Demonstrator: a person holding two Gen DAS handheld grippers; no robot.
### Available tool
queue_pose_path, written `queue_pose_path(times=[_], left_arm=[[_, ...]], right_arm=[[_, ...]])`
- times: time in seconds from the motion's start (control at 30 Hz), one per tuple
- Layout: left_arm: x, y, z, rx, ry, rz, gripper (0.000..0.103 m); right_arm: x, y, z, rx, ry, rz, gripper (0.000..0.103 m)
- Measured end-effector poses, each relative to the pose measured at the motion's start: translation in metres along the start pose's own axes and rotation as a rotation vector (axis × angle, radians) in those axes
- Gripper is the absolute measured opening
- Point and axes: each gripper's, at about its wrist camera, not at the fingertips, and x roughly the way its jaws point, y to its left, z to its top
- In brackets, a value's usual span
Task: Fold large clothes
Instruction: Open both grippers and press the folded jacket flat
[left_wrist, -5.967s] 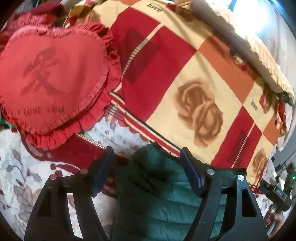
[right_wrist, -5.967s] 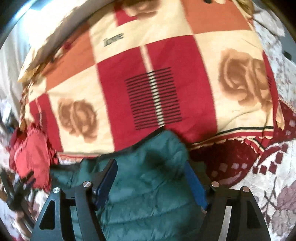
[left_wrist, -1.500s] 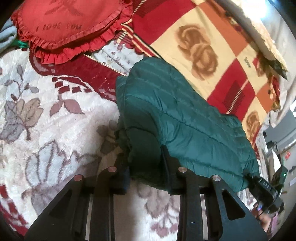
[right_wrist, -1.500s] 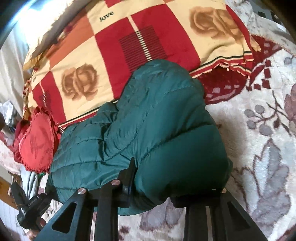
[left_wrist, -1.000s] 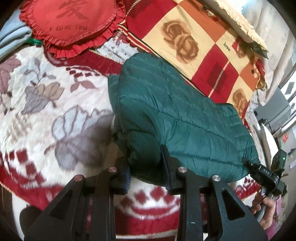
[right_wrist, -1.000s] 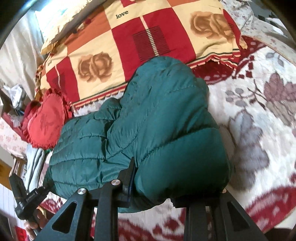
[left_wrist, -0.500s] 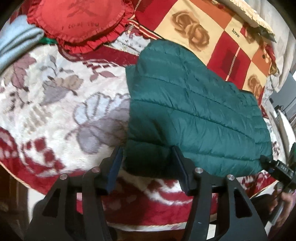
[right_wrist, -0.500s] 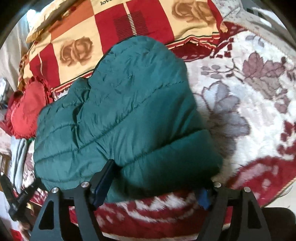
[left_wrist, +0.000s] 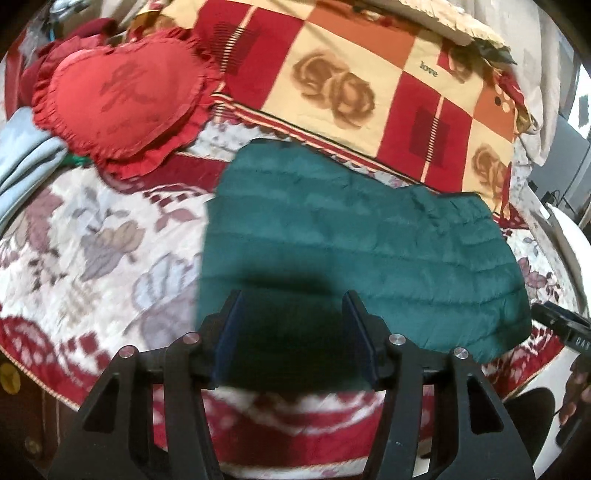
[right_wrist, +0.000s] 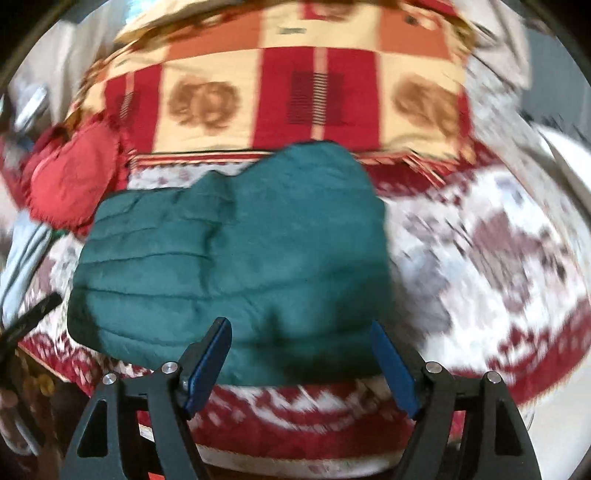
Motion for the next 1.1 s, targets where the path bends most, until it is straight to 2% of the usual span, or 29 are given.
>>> queue_pose_path(times=[0.1, 0.27, 0.3, 0.4, 0.6, 0.73, 0.93, 1.1], left_arm=[[0.023, -0.016, 0.011, -0.007, 0.011, 0.005, 0.055], [0.066, -0.029, 0.026, 0.000, 0.036, 0.081, 0.055], [0.073, -0.030, 0.027, 0.009, 0.035, 0.097, 0.055], [0.087, -0.032, 0.029, 0.045, 0.039, 0.130, 0.067], [0.103, -0.033, 0.027, 0.076, 0.048, 0.144, 0.071], [0.102, -0.035, 0.028, 0.071, 0.044, 0.153, 0.071], [0.085, -0.036, 0.024, 0.053, 0.019, 0.156, 0.071], [0.061, -0.040, 0.015, 0.032, -0.018, 0.140, 0.071]], right_arm=[[0.024, 0.030, 0.024, -0.045, -0.016, 0.069, 0.075], [0.073, 0.074, 0.056, -0.114, -0.023, 0.095, 0.075], [0.081, 0.078, 0.059, -0.125, -0.018, 0.084, 0.075], [0.112, 0.086, 0.062, -0.145, 0.021, 0.045, 0.075], [0.139, 0.076, 0.054, -0.115, 0.025, 0.054, 0.077], [0.137, 0.075, 0.053, -0.112, 0.026, 0.064, 0.077], [0.092, 0.064, 0.046, -0.050, -0.023, 0.103, 0.077], [0.048, 0.066, 0.026, -0.082, -0.105, 0.024, 0.078]])
